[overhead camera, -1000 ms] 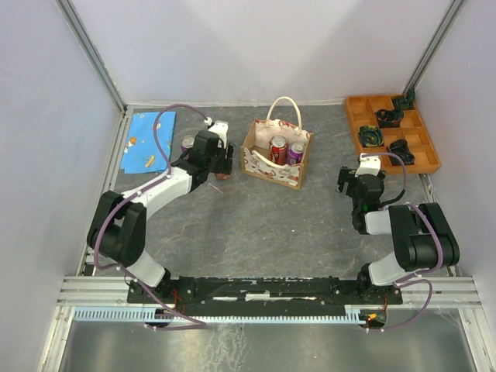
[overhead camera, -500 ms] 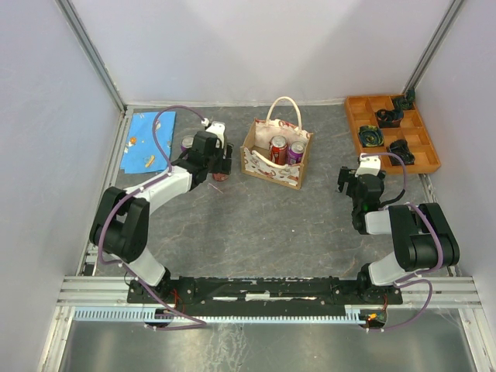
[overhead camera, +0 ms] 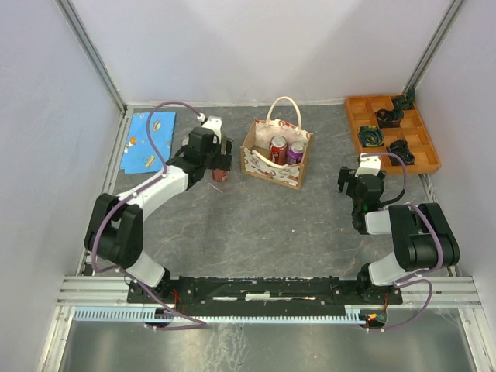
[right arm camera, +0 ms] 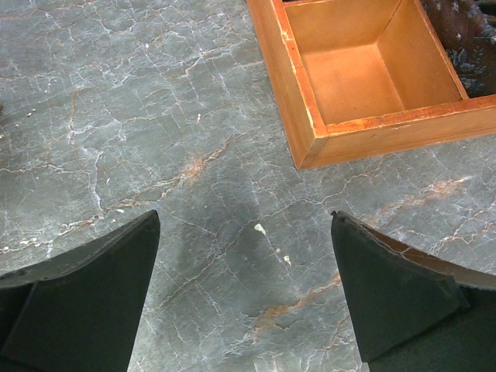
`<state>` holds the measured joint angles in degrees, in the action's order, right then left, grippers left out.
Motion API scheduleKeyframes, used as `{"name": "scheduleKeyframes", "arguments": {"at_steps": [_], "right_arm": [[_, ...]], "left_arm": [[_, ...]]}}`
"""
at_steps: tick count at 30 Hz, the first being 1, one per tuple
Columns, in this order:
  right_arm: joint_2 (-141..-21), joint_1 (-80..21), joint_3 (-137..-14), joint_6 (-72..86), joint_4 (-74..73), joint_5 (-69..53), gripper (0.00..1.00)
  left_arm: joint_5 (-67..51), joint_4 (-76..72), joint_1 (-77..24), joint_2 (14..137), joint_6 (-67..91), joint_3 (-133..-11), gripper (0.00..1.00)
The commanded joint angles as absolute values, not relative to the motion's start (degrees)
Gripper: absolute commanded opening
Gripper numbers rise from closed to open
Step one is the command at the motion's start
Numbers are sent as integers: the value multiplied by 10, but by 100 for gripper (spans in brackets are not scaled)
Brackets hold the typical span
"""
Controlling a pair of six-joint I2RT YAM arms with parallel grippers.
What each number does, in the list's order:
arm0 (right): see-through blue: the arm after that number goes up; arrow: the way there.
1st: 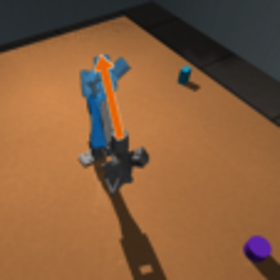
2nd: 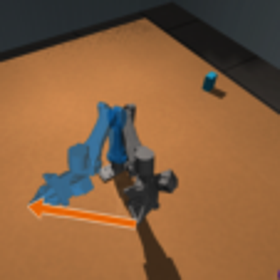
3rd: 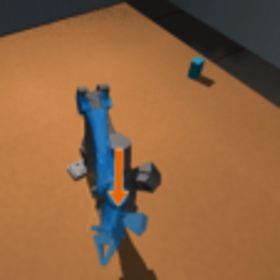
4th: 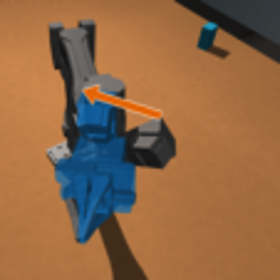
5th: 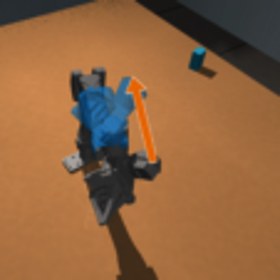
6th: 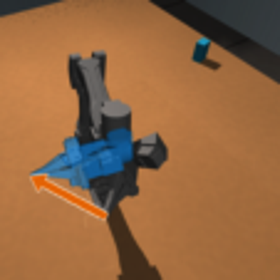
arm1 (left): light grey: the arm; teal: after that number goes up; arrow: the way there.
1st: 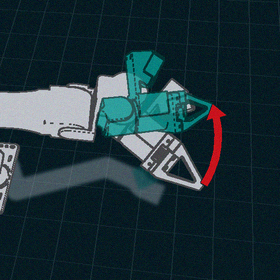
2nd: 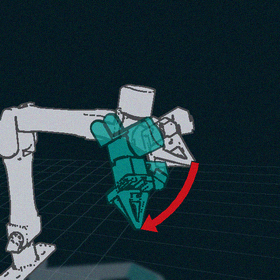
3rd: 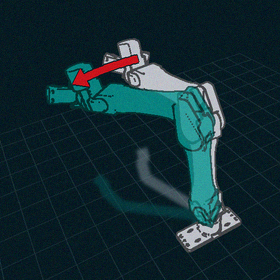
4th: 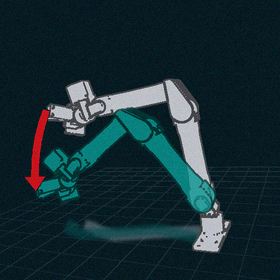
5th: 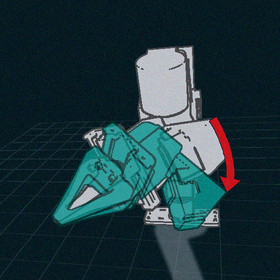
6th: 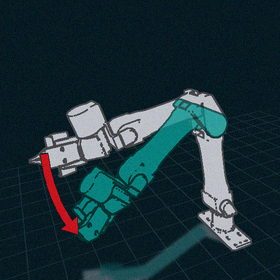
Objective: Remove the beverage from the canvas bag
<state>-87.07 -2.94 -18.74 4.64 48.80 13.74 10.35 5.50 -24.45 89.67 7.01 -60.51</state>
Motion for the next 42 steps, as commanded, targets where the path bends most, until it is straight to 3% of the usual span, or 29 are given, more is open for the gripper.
{"name": "scheduleKeyframes", "arguments": {"at_steps": [1,8,18,26,42], "right_arm": [[-865,-28,-204,46,503,134,99],[-866,-28,-205,46,503,134,99],[-865,-28,-205,46,503,134,99],[-865,-28,-205,47,503,134,99],[-866,-28,-204,46,503,134,99]], "left_arm": [[83,44,-243,824,51,-705,99],[-47,100,-252,875,-9,-905,99],[-147,241,-307,1081,-94,-1113,99],[-168,304,-317,1178,-133,-1178,96],[-194,309,-328,1261,-150,-1191,96]]}}
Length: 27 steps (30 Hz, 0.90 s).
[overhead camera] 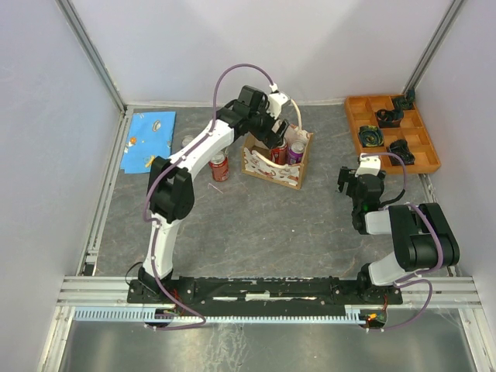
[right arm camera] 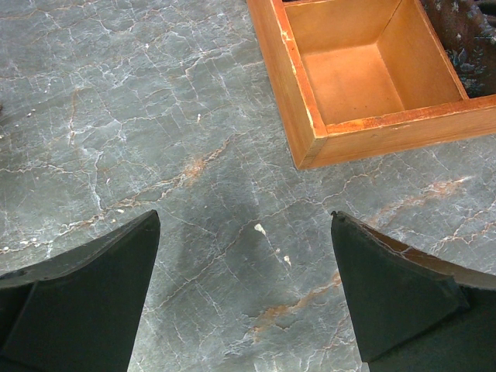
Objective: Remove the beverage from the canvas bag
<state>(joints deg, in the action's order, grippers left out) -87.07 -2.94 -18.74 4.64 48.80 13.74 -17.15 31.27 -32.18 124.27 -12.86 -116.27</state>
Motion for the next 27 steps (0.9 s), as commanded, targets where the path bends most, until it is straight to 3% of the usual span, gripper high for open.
{"name": "scheduleKeyframes", "arguments": {"at_steps": [1,27], "right_arm": [[-865,-28,-205,46,503,134,99],[-865,-28,-205,46,503,134,99]], "left_arm": [[-195,309,-329,1267,-150,-1193,96],[-160,289,-340,1366,-169,-1210,97]]}}
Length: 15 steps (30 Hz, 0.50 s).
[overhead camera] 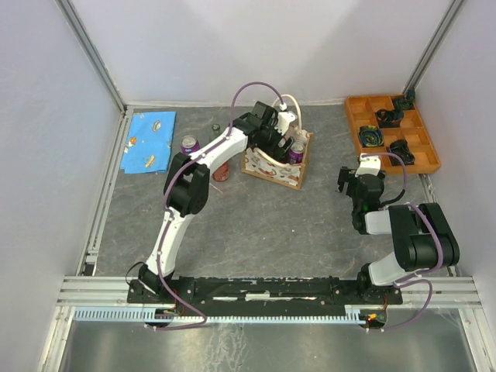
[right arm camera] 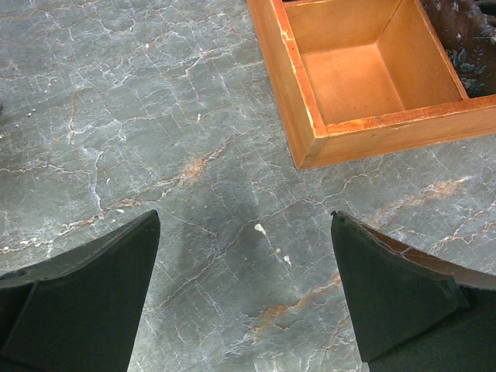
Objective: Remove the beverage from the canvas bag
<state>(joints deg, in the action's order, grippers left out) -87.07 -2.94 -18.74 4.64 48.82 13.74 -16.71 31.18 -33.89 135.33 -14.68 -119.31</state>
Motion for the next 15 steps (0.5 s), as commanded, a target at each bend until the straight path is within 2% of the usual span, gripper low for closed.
{"name": "scheduleKeyframes", "arguments": {"at_steps": [1,4,10,15], "right_arm": [[-865,-28,-205,47,503,134,99],[-866,-28,-205,46,503,134,99],[-866,-28,-205,47,503,134,99],[-865,-28,-205,47,503,134,99]], "left_arm": [[-158,286,-341,1368,-168,-1208,97],[-148,271,-341,1368,-165,-1197,95],[-136,232,-339,1347,-160,-1164,85],[-134,208,-339,1327,-154,-1146,81]]}}
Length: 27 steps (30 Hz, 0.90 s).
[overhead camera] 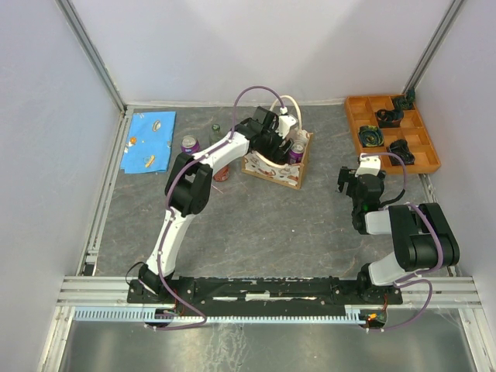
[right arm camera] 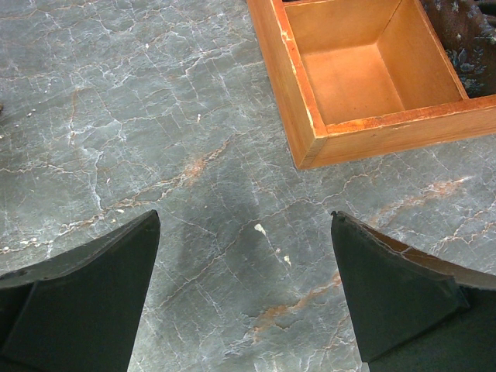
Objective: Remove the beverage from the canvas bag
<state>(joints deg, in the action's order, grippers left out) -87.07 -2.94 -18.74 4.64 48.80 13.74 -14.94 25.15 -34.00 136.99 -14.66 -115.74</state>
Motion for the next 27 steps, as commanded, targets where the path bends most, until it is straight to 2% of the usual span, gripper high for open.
{"name": "scheduleKeyframes", "arguments": {"at_steps": [1,11,20,25,26,27], "right_arm": [[-866,-28,-205,47,503,134,99],[-865,-28,-205,46,503,134,99],[-866,-28,-205,46,503,134,99],[-865,-28,-205,47,503,134,99],[-866,-28,-205,46,503,134,99],[-865,-28,-204,46,503,134,99]], "left_arm": [[-134,207,-339,1317,-153,-1145,81],[-115,204,-339,1281,-151,-1136,90],[-118,187,-338,1279,-142,-1124,89],[-119,167,-338,1282,-132,-1112,81],[-119,166,-338,1283,-131,-1113,77],[-119,165,-338,1283,-131,-1113,66]]}}
